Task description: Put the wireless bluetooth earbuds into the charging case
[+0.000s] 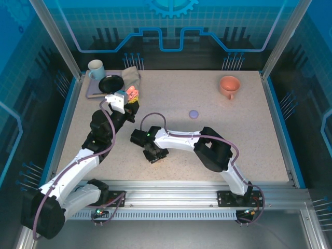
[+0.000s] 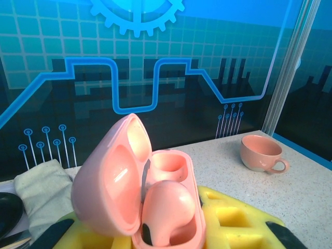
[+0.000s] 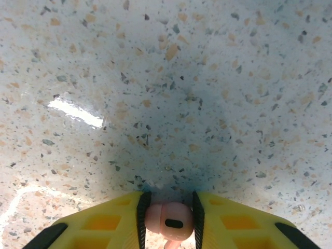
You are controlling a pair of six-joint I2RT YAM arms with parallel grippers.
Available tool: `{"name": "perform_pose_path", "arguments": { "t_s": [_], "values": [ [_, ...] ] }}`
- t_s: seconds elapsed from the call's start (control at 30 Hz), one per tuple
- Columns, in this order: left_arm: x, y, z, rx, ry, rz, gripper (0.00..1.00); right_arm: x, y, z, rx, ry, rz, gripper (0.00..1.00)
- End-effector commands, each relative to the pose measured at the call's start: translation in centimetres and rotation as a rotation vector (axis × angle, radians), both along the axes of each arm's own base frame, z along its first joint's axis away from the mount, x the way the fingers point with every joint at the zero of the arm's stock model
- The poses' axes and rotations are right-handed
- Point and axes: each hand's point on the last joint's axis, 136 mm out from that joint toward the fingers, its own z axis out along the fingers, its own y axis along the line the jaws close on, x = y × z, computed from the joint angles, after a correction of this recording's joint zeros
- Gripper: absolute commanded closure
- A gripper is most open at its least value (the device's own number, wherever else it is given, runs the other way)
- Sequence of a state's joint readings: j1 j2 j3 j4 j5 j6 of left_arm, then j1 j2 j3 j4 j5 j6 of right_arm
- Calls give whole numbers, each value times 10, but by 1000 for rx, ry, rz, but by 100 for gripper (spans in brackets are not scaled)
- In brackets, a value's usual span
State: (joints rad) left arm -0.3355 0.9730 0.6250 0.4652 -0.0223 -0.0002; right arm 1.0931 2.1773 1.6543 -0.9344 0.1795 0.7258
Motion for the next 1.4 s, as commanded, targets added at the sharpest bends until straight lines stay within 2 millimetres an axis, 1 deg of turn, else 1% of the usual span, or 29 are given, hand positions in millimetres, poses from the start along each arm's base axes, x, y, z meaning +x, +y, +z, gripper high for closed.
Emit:
{"name": "perform_pose_path", "arguments": {
  "t_s": [0.0,0.17,0.27,0.37,0.47,0.57,0.67,0.77,0.83,0.9,0.97,1.03,1.1,1.2,1.3,1.37],
  "values": [
    [-4,4,15,-30,-52,1,100,-8,-24,-7,-108,7,-14,71],
    [-4,2,16,-33,-48,-9,100,-1,-30,9,-75,-40,-37,72],
    [-4,1,15,-33,-41,-18,100,7,-40,21,-54,-74,-64,72],
    [-5,-3,14,-35,-38,-41,100,16,-51,39,-12,-121,-96,72],
    [-8,-11,14,-36,-31,-93,100,30,-65,67,37,-184,-127,72],
    [-13,-24,11,-39,-19,-173,100,46,-79,104,113,-267,-153,72],
    [-16,-36,7,-45,0,-248,100,65,-95,151,203,-371,-178,71],
    [-22,-51,0,-44,19,-335,100,83,-114,204,316,-490,-208,71],
    [-25,-64,-5,-34,33,-395,100,93,-126,241,403,-577,-219,71],
    [-30,-79,-11,-15,40,-452,100,101,-135,274,484,-654,-220,70],
    [-33,-94,-16,4,48,-510,100,106,-137,304,560,-725,-188,70],
    [-38,-111,-20,18,57,-580,100,110,-134,330,613,-798,-128,70],
    [-39,-125,-21,23,65,-634,100,113,-129,346,651,-844,-70,70],
    [-39,-141,-17,23,63,-691,100,116,-119,360,701,-888,9,71],
    [-36,-154,-8,7,55,-732,100,117,-110,367,740,-919,68,71],
    [-33,-160,-2,-7,48,-749,100,118,-106,368,755,-930,97,71]
  ]
}}
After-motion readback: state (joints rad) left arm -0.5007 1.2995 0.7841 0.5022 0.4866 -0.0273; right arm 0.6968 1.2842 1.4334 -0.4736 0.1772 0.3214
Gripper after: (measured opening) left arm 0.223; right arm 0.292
